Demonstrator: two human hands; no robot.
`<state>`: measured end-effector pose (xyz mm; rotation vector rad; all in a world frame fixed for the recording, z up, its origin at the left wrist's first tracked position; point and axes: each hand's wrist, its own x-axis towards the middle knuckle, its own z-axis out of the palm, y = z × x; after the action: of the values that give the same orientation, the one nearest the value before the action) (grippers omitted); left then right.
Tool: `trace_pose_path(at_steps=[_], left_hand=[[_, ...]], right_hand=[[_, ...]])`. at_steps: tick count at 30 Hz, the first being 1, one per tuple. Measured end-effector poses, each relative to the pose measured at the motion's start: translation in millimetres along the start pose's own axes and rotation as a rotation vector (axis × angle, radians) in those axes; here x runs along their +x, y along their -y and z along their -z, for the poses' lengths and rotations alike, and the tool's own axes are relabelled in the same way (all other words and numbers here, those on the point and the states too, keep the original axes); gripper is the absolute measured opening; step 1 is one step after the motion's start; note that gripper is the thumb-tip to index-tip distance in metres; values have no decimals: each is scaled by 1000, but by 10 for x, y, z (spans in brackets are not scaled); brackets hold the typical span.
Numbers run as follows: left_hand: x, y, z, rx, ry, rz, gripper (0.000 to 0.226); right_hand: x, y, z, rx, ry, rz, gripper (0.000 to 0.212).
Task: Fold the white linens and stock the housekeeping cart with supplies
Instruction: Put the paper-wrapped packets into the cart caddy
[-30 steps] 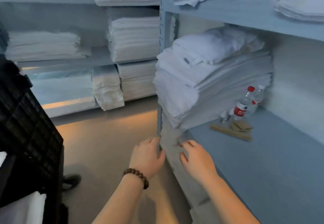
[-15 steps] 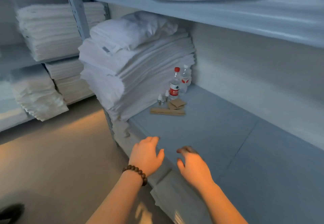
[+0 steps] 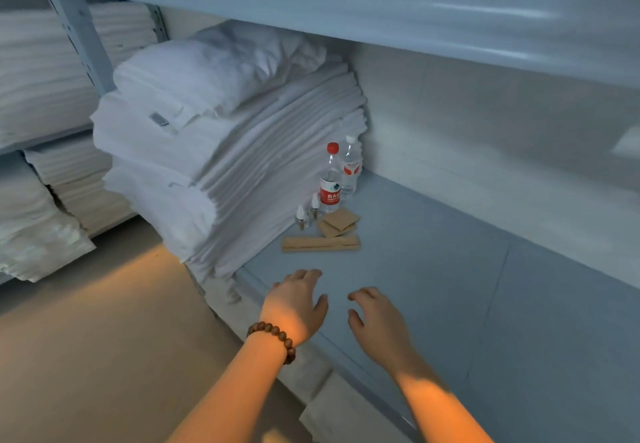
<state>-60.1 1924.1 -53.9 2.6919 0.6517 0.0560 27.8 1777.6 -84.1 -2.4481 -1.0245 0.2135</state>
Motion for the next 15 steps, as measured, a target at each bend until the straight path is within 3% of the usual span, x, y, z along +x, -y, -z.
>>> trace_pose_path(at_steps=[8,15], left_hand=[[797,839,83,33,104,-71,53],[1469,1020,-216,81,190,-132,56]], right_hand=[[1031,213,-438,7,25,-112,32],[1703,-6,-607,-27,6,-211,39]])
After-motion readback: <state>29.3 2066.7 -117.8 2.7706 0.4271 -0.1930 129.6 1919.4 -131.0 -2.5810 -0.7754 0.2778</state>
